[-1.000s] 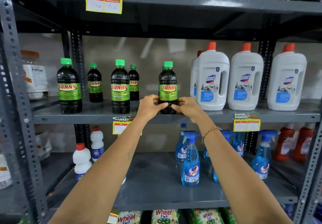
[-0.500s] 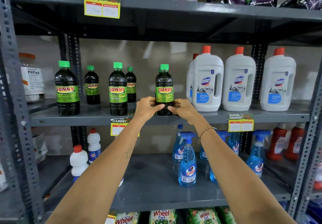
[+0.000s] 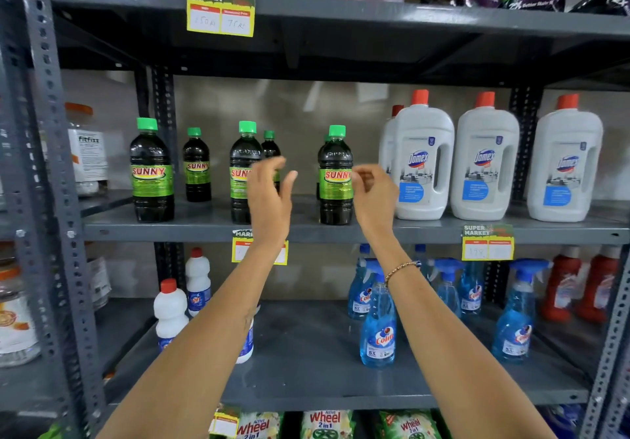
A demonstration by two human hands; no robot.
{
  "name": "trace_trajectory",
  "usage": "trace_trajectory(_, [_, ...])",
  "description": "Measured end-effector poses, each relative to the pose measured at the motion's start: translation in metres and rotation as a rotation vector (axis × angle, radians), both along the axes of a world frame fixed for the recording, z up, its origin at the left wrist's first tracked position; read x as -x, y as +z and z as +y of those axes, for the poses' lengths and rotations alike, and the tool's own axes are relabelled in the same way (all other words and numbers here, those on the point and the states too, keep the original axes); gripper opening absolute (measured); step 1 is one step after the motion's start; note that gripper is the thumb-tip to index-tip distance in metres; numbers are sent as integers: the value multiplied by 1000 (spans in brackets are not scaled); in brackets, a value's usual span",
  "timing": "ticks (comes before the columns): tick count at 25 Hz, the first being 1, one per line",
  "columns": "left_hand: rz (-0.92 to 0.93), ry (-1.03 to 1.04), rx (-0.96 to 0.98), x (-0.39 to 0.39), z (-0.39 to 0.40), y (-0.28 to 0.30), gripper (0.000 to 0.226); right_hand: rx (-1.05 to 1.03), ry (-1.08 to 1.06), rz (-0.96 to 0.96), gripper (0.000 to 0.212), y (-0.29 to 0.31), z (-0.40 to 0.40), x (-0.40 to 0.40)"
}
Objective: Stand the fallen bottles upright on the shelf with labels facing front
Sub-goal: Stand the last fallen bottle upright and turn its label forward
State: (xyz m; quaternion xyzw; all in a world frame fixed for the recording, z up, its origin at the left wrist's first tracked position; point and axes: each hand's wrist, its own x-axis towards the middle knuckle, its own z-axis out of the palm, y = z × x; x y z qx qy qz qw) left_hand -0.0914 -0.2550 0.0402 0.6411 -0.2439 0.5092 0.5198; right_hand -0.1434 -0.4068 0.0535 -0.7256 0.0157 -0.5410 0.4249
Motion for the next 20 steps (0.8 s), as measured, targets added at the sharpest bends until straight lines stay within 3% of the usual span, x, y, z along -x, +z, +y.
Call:
trace_trajectory(2, [-53, 149, 151, -12, 27, -1, 68, 110, 117, -60, 15, 5, 31, -7])
trace_trajectory(4, [184, -26, 163, -21, 42, -3, 97, 126, 209, 61, 26, 9, 54, -16])
trace_trajectory(5, [346, -109, 103, -25, 44, -5, 100, 144, 237, 175, 37, 9, 59, -19])
trace_trajectory(8, [607, -40, -227, -41, 74, -15, 75, 189, 323, 472, 56, -3, 88, -35])
trace_trajectory(11, [556, -33, -395, -44, 92, -16, 48, 223, 298, 556, 47, -14, 105, -52])
trace_trajectory(14, [526, -105, -398, -48, 93, -16, 33, 189, 290, 539, 36, -15, 109, -58])
trace_trajectory(20, [552, -177, -427, -49, 96, -15, 32, 121, 307, 558, 32, -14, 109, -50])
